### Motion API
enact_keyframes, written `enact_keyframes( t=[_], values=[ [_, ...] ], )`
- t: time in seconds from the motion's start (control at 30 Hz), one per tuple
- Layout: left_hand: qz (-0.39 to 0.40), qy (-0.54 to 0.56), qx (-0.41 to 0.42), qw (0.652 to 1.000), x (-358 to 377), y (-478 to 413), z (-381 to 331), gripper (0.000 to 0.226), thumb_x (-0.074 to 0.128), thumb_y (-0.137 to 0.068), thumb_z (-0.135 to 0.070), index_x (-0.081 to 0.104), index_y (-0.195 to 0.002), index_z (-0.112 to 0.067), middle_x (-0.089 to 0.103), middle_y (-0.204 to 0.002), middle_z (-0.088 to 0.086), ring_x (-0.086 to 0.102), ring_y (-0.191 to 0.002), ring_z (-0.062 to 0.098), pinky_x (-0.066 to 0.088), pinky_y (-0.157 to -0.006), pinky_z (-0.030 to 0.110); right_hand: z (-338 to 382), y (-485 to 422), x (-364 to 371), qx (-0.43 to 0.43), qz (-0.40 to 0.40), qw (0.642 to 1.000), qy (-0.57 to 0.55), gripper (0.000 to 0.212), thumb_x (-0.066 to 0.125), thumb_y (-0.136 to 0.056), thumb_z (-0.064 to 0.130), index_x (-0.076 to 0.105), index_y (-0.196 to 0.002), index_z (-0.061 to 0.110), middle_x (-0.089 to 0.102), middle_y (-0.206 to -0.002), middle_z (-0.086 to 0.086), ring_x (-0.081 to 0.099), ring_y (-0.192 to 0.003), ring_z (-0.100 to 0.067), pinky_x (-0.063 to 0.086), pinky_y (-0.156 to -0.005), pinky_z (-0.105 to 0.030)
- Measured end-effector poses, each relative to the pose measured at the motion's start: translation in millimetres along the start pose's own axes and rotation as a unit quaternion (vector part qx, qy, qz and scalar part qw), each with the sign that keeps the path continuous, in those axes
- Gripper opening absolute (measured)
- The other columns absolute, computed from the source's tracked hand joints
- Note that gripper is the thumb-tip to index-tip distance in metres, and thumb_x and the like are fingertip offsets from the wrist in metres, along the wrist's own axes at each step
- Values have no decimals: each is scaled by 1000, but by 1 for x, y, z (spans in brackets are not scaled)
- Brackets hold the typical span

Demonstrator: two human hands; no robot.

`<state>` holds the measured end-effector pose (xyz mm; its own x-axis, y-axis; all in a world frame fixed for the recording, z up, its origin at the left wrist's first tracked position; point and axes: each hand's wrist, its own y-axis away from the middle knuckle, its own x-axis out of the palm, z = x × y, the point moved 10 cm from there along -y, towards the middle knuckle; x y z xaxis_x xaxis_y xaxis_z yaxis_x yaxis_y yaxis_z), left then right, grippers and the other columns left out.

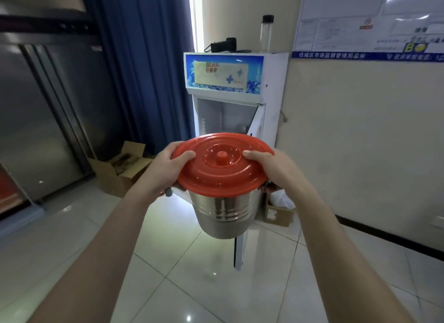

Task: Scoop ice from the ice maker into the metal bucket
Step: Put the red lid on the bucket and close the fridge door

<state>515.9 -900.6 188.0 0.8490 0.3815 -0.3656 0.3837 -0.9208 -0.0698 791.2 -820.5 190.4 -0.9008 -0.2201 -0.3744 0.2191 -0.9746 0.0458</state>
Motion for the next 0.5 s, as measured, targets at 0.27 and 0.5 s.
enact_keyframes(
  t=[0.27,0.5],
  values=[
    [-1,-24,17,1000,-55,-37,41,38,63,-105,-45,55,-141,-36,73,-115,1,80,-87,31,65,-82,61,8,-33,81,5,16,999,31,52,68,-92,65,62,-122,23,79,-95,-8,79,-75,-24,62,-61,-33],
    [21,-29,28,999,-124,-99,89,41,64,-102,-49,56,-141,-39,71,-118,-4,78,-95,26,65,-83,61,21,-67,167,32,-25,999,18,53,70,-89,65,61,-121,24,77,-99,-9,79,-74,-26,66,-60,-36]
  ],
)
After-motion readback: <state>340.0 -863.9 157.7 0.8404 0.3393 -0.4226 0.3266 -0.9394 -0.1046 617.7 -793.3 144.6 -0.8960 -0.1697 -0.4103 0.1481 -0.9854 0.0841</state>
